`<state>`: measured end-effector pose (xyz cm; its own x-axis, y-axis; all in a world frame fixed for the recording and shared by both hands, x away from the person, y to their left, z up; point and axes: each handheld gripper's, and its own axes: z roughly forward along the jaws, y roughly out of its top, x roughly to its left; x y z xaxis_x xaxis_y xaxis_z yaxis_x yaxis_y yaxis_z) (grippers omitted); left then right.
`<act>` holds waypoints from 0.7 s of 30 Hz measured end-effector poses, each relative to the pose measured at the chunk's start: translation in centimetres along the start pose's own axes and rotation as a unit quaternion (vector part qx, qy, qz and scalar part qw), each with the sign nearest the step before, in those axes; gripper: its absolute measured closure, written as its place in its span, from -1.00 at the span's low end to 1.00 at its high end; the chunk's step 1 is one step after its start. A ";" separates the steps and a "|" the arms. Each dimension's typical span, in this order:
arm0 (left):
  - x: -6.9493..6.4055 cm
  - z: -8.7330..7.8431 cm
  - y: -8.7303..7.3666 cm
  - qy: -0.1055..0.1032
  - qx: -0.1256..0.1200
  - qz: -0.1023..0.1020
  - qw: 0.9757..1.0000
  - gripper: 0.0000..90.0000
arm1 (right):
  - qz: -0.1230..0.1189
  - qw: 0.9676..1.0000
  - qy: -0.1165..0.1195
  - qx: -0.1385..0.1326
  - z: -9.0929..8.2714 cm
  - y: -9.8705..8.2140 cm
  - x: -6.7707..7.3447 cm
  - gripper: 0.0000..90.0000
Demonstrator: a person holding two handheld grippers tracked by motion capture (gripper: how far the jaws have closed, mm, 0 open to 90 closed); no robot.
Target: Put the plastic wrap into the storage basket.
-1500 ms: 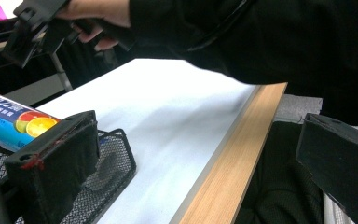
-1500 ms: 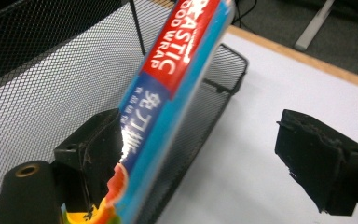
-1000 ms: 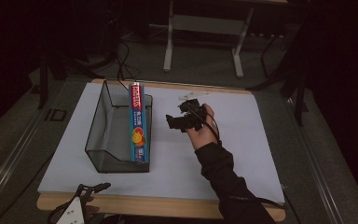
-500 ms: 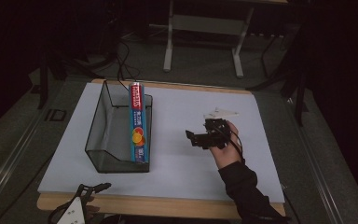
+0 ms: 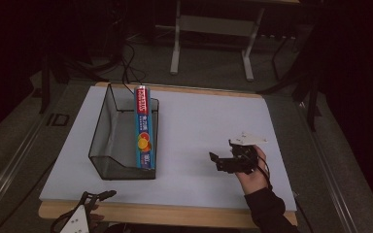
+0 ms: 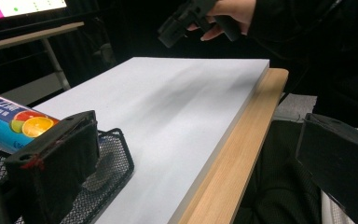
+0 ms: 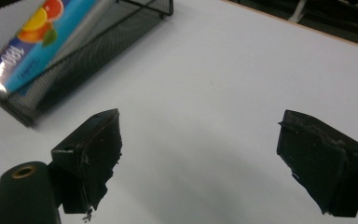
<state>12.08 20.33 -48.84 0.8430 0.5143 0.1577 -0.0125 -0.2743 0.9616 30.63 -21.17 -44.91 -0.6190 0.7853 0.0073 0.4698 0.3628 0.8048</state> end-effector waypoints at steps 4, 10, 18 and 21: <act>0.0 0.0 0.0 0.000 0.000 0.000 1.000 -1.00 | 0.000 1.000 -0.002 0.004 -0.7 -1.3 -0.2 -0.70; 0.0 0.0 0.0 0.000 0.000 0.000 1.000 -1.00 | 0.011 1.000 -0.009 0.000 -1.8 -3.0 -0.8 -0.70; 0.0 -0.1 0.0 0.000 -0.002 0.000 1.000 -1.00 | 0.010 1.000 -0.026 -0.003 -2.9 -5.0 -1.1 -0.70; 0.0 -0.1 0.0 0.000 -0.002 0.000 1.000 -1.00 | 0.010 0.999 -0.030 0.001 -3.1 -5.5 -1.2 -0.70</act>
<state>12.01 20.38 -48.81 0.8430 0.5141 0.1583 -0.0149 -0.2718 0.9622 26.85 -25.63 -47.54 -0.5703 0.8213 -0.0115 0.4839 0.3473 0.8033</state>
